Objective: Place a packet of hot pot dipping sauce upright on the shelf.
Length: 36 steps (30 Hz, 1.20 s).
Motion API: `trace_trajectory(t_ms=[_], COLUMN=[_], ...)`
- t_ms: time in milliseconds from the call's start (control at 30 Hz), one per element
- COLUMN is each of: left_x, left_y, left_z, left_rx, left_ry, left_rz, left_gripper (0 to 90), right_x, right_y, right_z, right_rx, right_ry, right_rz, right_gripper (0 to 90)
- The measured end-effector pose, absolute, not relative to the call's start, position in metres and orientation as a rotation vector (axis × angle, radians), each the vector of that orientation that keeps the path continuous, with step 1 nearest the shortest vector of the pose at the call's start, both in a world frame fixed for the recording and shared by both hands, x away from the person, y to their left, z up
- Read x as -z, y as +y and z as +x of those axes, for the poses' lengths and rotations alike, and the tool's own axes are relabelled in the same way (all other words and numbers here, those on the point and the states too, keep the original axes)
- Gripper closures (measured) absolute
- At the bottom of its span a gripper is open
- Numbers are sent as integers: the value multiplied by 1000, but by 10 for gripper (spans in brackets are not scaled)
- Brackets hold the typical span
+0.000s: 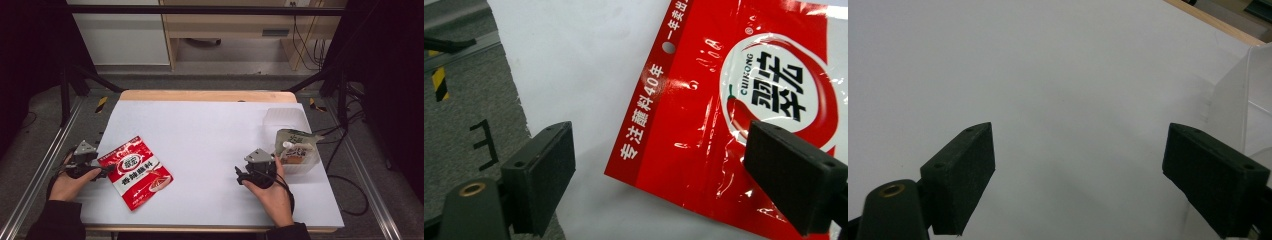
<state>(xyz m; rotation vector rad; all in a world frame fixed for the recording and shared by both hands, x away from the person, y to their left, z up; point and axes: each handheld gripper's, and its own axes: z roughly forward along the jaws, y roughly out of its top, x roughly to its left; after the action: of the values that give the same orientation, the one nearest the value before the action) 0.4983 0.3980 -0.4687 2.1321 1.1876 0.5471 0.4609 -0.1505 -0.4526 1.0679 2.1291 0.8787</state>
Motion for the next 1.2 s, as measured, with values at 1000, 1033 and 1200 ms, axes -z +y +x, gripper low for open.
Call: trace_trajectory(t_ms=[1000,1033,1200], left_x=[451,452,456], left_y=[395,395,395], left_z=[480,481,483], left_rx=[-356,-355,-369], left_ry=[1093,1096,1111], left_rz=[2070,2071,2091], left_gripper=[629,629,622], right_x=[454,454,455], right_y=[-143,-143,-141], right_z=[467,468,468], right_rx=[-884,-882,-872], right_ry=[2169,2171,2184], right_rz=[1019,1016,1008], right_gripper=[137,137,137])
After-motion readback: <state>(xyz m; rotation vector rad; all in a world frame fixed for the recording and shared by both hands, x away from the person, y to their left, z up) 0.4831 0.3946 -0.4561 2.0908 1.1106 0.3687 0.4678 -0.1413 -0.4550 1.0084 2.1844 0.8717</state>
